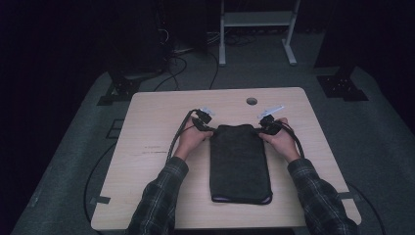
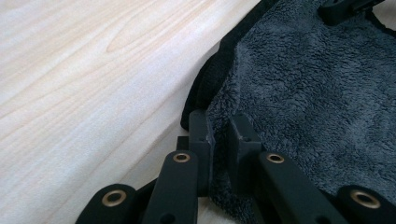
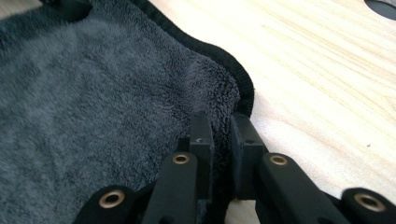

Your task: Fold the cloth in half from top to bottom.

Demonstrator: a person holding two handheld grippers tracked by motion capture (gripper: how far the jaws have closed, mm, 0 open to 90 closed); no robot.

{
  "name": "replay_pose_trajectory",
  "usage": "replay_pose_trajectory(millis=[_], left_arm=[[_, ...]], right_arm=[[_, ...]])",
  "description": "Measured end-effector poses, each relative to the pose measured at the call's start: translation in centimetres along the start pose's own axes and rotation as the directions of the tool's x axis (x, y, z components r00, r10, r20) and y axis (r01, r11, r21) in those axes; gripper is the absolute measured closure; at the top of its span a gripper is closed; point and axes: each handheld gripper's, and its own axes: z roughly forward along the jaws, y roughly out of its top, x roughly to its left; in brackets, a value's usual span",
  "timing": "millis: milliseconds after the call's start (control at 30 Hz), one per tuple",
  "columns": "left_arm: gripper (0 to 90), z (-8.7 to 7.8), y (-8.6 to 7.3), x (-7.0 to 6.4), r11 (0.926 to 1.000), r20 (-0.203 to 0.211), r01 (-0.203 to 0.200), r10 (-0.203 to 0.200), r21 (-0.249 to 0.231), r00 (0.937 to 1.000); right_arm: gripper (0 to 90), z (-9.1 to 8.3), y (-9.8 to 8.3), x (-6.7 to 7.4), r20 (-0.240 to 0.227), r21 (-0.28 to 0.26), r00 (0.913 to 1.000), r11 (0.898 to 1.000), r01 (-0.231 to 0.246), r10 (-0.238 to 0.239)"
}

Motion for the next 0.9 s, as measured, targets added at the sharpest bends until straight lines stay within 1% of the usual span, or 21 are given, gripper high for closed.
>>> replay_pose_trajectory(millis=[33,100,167,200,233,300,333,367,400,433,467,500,533,600,667,767,833,900], left_arm=[[82.1,-0.1,0.0,0.0,1.0000,-0.003,-0.001,0.001,-0.005,1.0000],[82.1,-0.6,0.1,0.2,0.9996,-0.008,-0.002,0.002,-0.029,1.0000],[82.1,-1.1,0.3,0.4,0.9988,-0.023,-0.005,0.004,-0.049,0.9997],[82.1,-1.5,0.5,0.5,0.9980,-0.036,-0.010,0.008,-0.062,0.9993],[82.0,-1.8,0.7,0.6,0.9975,-0.043,-0.017,0.014,-0.069,0.9990],[82.0,-2.6,1.1,0.8,0.9947,-0.065,-0.025,0.019,-0.100,0.9977],[81.9,-3.2,1.4,0.9,0.9923,-0.069,-0.026,0.018,-0.121,0.9975],[81.9,-3.5,1.6,0.9,0.9914,-0.076,-0.035,0.025,-0.126,0.9968],[81.9,-4.0,1.9,0.9,0.9899,-0.094,-0.047,0.034,-0.133,0.9950],[81.9,-4.4,2.0,1.0,0.9888,-0.106,-0.058,0.043,-0.138,0.9934],[81.9,-4.8,2.3,1.0,0.9864,-0.117,-0.064,0.047,-0.151,0.9920],[81.9,-5.2,2.4,1.0,0.9848,-0.125,-0.075,0.056,-0.157,0.9905],[81.9,-5.5,2.5,0.9,0.9839,-0.128,-0.077,0.057,-0.161,0.9902],[81.8,-5.9,2.4,0.7,0.9817,-0.117,-0.089,0.069,-0.168,0.9907],[81.9,-6.0,2.1,0.3,0.9814,-0.105,-0.099,0.083,-0.164,0.9911],[81.8,-6.1,1.4,-0.1,0.9812,-0.078,-0.102,0.090,-0.164,0.9928],[81.8,-6.2,1.1,-0.3,0.9813,-0.063,-0.096,0.086,-0.167,0.9943],[81.8,-6.4,0.7,-0.7,0.9816,-0.043,-0.099,0.093,-0.163,0.9947]], right_arm=[[80.8,0.0,0.0,-0.1,-0.005,-0.009,0.9999,1.000,-0.014,0.014],[80.9,-0.1,0.1,-0.2,-0.008,-0.025,0.9996,0.999,-0.026,0.025],[81.0,-0.2,0.5,-0.2,-0.001,-0.046,0.9997,0.999,-0.023,0.023],[81.0,-0.4,0.8,-0.2,0.000,-0.053,0.9995,0.998,-0.033,0.033],[81.0,-0.5,1.3,-0.2,0.007,-0.070,0.9996,0.997,-0.027,0.028],[81.1,-0.9,1.9,-0.2,0.012,-0.107,0.9992,0.994,-0.036,0.038],[81.1,-0.9,2.2,-0.2,0.012,-0.108,0.9993,0.994,-0.035,0.036],[81.1,-1.1,2.6,-0.2,0.018,-0.119,0.9992,0.992,-0.033,0.036],[81.1,-1.2,2.9,-0.2,0.017,-0.129,0.9991,0.991,-0.036,0.038],[81.1,-1.4,3.4,-0.2,0.013,-0.151,0.9988,0.987,-0.044,0.047],[81.0,-1.5,3.7,-0.2,0.009,-0.156,0.9988,0.987,-0.045,0.047],[81.0,-1.7,4.2,-0.2,0.015,-0.159,0.9993,0.987,-0.033,0.036],[81.0,-2.0,4.6,-0.1,0.019,-0.165,0.9995,0.986,-0.021,0.025],[81.0,-2.4,5.0,0.2,0.027,-0.170,0.9996,0.985,0.000,0.005],[81.0,-2.8,5.1,0.5,0.029,-0.173,0.9995,0.985,0.018,-0.013],[81.0,-3.0,4.3,0.9,0.021,-0.168,0.9991,0.985,0.041,-0.038],[81.0,-3.2,3.7,1.1,0.007,-0.172,0.9992,0.984,0.040,-0.040],[80.9,-3.4,2.9,1.3,-0.017,-0.183,0.9992,0.983,0.033,-0.037]])
